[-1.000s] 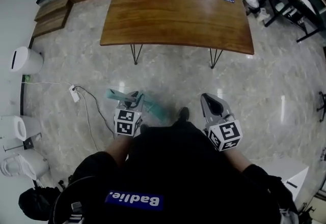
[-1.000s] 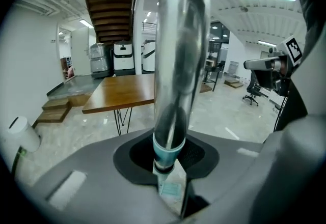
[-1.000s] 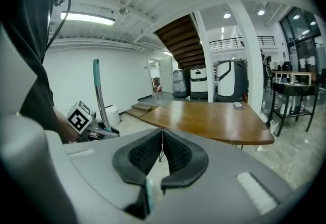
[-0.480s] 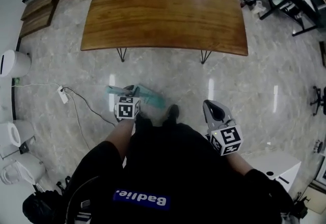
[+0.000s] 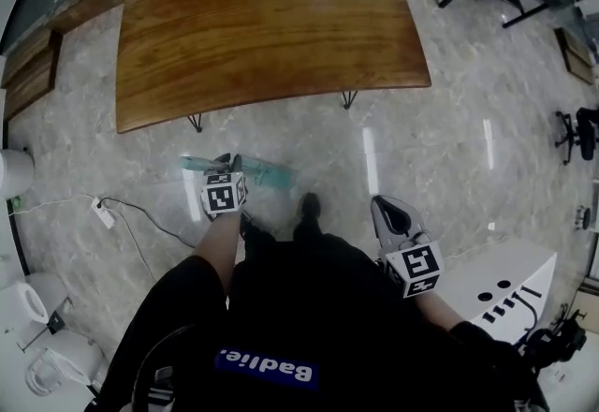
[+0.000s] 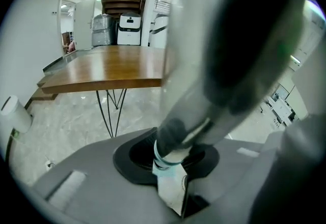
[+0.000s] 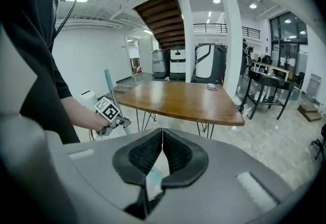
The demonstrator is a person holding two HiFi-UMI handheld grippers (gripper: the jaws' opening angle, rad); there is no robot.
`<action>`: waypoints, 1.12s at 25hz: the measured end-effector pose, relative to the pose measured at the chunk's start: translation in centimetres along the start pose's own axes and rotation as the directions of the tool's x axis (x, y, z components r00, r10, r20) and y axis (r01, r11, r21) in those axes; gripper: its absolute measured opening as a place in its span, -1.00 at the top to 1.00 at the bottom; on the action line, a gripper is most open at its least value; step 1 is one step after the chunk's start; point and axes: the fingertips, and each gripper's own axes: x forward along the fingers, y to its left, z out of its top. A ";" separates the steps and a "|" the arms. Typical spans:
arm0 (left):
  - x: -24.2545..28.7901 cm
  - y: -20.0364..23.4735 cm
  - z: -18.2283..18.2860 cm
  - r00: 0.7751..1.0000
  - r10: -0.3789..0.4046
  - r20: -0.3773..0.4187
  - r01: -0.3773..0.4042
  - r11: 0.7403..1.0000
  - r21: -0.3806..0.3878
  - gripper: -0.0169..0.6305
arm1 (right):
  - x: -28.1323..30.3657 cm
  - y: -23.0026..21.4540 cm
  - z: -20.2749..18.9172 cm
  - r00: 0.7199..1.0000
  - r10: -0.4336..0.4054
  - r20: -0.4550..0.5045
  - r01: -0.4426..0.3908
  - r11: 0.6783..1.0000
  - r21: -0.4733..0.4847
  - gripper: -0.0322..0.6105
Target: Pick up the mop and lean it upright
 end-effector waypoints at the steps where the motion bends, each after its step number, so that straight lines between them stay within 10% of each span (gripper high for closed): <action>1: 0.6 -0.1 0.3 1.000 -0.001 -0.002 0.001 1.000 0.009 0.62 | -0.2 -0.2 -0.2 1.000 -0.010 -0.006 0.010 1.000 0.003 0.88; 15: 9.1 0.0 7.6 1.000 0.023 0.011 -0.024 0.994 0.110 0.61 | -4.0 -2.8 -3.3 0.985 -0.150 -0.086 0.155 0.986 0.057 0.84; 28: 13.2 0.8 7.8 0.998 0.025 -0.054 -0.026 1.000 -0.014 0.34 | -5.0 -5.0 -4.6 0.979 -0.178 -0.095 0.188 0.976 0.110 0.78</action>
